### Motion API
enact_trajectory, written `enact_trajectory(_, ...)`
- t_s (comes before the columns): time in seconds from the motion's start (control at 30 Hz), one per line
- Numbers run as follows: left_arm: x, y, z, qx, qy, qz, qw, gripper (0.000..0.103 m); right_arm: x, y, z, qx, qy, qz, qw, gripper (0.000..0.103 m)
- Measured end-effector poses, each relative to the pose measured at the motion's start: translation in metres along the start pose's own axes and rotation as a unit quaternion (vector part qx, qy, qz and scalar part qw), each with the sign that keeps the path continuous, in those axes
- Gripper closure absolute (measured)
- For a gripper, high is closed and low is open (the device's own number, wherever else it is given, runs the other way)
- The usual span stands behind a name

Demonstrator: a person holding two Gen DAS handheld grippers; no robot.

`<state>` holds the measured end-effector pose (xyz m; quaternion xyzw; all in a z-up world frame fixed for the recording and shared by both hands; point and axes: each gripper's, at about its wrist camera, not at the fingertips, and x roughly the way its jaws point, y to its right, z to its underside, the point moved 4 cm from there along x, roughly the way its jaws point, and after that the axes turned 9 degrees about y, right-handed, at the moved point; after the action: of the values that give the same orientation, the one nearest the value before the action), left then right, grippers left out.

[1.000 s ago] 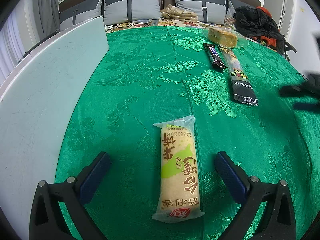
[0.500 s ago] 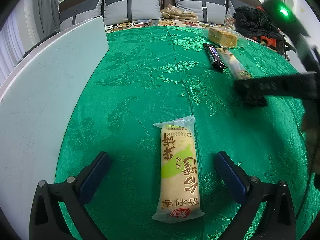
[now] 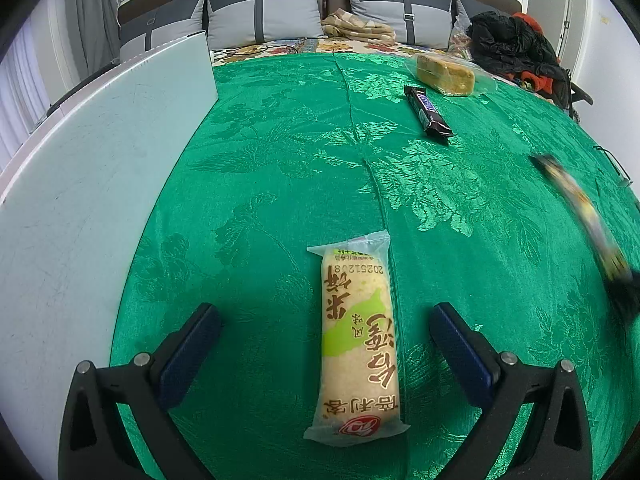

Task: Organize snacks

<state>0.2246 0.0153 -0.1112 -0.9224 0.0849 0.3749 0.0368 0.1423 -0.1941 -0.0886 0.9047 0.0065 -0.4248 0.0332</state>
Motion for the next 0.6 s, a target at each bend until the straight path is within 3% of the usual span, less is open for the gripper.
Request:
enact_trajectory(0.13, 0.000, 0.000, 0.000, 0.000, 0.000, 0.000, 1.0000, 0.000, -0.020, -0.002, 0.031, 0.007, 0.050, -0.006, 0.999, 0.074)
enact_trajectory(0.17, 0.000, 0.000, 0.000, 0.000, 0.000, 0.000, 1.0000, 0.000, -0.023, -0.004, 0.035, 0.004, 0.060, -0.002, 0.998, 0.066)
enact_trajectory(0.23, 0.000, 0.000, 0.000, 0.000, 0.000, 0.000, 1.0000, 0.000, -0.023, -0.005, 0.036, 0.002, 0.069, 0.007, 0.998, 0.032)
enact_trajectory(0.47, 0.000, 0.000, 0.000, 0.000, 0.000, 0.000, 1.0000, 0.000, -0.012, -0.007, 0.004, -0.035, 0.073, 0.009, 0.997, 0.032)
enact_trajectory(0.6, 0.000, 0.000, 0.000, 0.000, 0.000, 0.000, 1.0000, 0.000, -0.011, 0.009, -0.010, -0.008, 0.098, -0.032, 0.995, 0.032)
